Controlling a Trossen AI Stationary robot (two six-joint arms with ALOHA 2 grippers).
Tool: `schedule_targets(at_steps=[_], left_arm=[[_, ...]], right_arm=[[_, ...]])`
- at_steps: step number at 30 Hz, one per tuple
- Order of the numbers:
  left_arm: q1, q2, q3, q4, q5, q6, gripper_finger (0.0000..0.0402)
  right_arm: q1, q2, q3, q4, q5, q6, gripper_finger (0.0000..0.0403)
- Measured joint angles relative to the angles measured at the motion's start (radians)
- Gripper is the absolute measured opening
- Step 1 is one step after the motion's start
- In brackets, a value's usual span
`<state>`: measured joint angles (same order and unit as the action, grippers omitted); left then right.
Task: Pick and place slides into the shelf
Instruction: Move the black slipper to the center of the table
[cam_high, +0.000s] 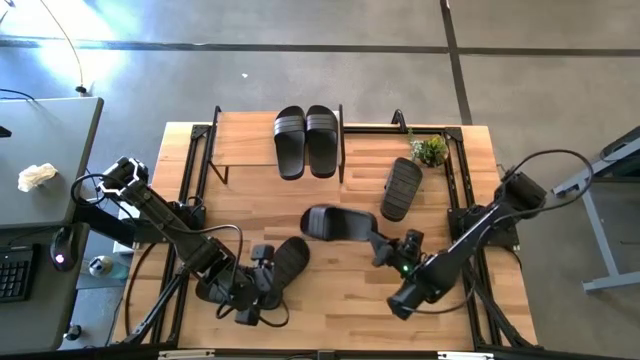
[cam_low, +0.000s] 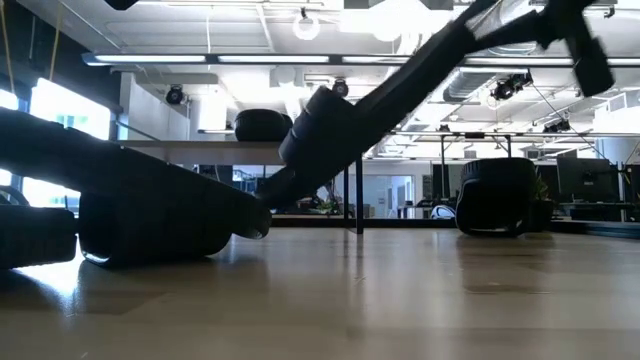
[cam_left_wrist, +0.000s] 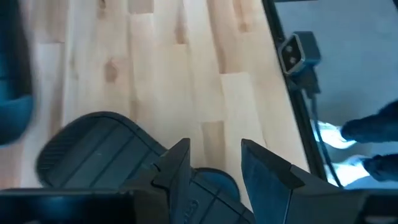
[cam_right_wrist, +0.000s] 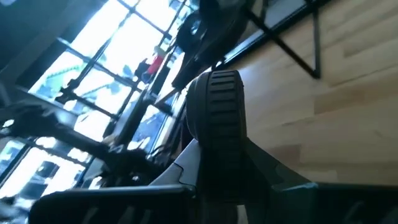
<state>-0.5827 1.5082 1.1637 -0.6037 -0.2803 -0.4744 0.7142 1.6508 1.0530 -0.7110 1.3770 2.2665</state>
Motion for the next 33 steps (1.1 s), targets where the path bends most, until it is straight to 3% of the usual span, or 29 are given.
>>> schedule_targets(at_steps=[12,19,25,33], left_arm=[[0.000,0.000,0.000,0.004,0.038,-0.027,0.0127],[0.000,0.000,0.000,0.005,0.036,-0.027,0.0127],[0.000,0.000,0.000,0.005,0.034,-0.028,0.0127],[0.000,0.000,0.000,0.005,0.034,-0.031,0.0126]], right_arm=[[-0.101,-0.002,-0.069,0.107,-0.275,-0.019,0.0051],[-0.106,-0.002,-0.069,0.100,-0.484,-0.096,0.0119],[-0.109,-0.001,-0.069,0.078,-0.551,-0.103,0.0174],[-0.108,-0.001,-0.069,-0.005,-0.730,-0.103,0.0199]])
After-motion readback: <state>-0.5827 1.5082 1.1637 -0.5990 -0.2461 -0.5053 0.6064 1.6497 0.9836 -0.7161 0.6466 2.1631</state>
